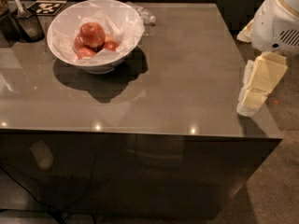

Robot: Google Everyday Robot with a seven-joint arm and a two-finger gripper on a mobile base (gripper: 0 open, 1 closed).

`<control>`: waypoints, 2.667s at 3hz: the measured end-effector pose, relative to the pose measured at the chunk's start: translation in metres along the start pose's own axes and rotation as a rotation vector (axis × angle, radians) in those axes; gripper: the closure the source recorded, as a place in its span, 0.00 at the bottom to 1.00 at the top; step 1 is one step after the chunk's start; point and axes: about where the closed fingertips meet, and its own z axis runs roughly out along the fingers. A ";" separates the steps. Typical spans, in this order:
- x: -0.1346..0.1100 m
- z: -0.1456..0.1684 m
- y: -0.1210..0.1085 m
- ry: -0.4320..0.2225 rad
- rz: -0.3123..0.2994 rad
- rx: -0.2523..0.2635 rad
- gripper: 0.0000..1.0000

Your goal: Pick apple from white bowl

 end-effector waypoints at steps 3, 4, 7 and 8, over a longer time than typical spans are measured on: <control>-0.023 0.009 -0.019 -0.172 0.142 0.056 0.00; -0.041 0.004 -0.046 -0.318 0.201 0.105 0.00; -0.074 0.014 -0.060 -0.417 0.191 0.095 0.00; -0.103 0.022 -0.074 -0.489 0.172 0.066 0.00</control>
Offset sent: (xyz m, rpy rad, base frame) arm 0.0146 0.0057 -0.0019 0.1285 -0.0262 -0.0766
